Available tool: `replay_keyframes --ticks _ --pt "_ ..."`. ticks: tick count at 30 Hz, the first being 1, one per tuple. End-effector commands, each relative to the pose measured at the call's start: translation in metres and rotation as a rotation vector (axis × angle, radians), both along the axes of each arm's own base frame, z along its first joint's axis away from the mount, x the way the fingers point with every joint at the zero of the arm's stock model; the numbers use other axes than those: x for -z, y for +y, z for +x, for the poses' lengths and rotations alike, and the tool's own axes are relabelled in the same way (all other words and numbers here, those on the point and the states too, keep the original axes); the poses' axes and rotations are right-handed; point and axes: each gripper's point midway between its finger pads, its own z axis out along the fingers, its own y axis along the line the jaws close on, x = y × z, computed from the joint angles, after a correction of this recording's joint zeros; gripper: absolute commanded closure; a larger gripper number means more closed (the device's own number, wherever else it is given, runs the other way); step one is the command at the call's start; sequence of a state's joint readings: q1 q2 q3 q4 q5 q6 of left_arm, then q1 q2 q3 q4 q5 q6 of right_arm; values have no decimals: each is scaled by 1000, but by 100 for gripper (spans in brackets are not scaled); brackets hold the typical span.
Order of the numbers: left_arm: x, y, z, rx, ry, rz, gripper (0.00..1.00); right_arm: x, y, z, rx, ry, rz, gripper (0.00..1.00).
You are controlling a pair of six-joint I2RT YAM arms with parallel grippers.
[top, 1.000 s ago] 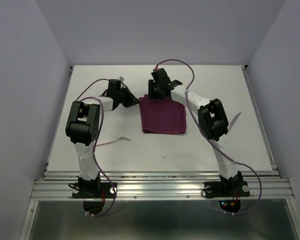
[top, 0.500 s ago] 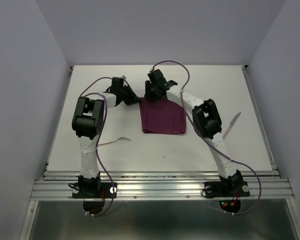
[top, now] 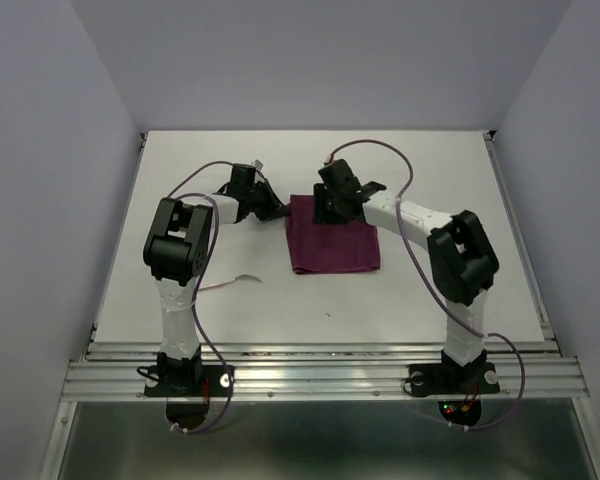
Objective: Fold the napkin into a case and place the utensils inside
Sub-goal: Smooth out the lower triangle-folded napkin at the center of the board.
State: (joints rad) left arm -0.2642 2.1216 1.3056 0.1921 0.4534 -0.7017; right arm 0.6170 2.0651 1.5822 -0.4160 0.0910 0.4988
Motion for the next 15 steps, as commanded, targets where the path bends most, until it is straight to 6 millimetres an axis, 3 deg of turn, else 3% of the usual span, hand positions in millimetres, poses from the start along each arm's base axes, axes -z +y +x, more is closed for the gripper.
replay_keyframes --ticks 1,2,3,6,7,8,10,15 --pt "4 -15 -52 82 53 58 100 -59 -22 -15 56 -135 37 51" --pt "9 -17 -66 94 70 67 100 -48 -33 -28 57 -112 10 51" --pt "8 -25 -77 118 71 74 100 -63 -39 -34 63 -136 18 51" --pt "-1 -29 -103 134 65 79 100 -59 -55 -53 65 -110 -12 51" --pt "-15 -31 -106 133 33 78 100 -67 -57 -57 63 -121 2 51" --pt "-14 -26 -113 126 36 92 100 -68 -57 -60 59 -118 6 51" --pt "-20 -14 -114 86 21 140 100 -69 -56 -63 51 -115 22 51" --pt "-44 -2 -108 47 -28 173 100 -62 -22 -68 -39 -114 28 52"
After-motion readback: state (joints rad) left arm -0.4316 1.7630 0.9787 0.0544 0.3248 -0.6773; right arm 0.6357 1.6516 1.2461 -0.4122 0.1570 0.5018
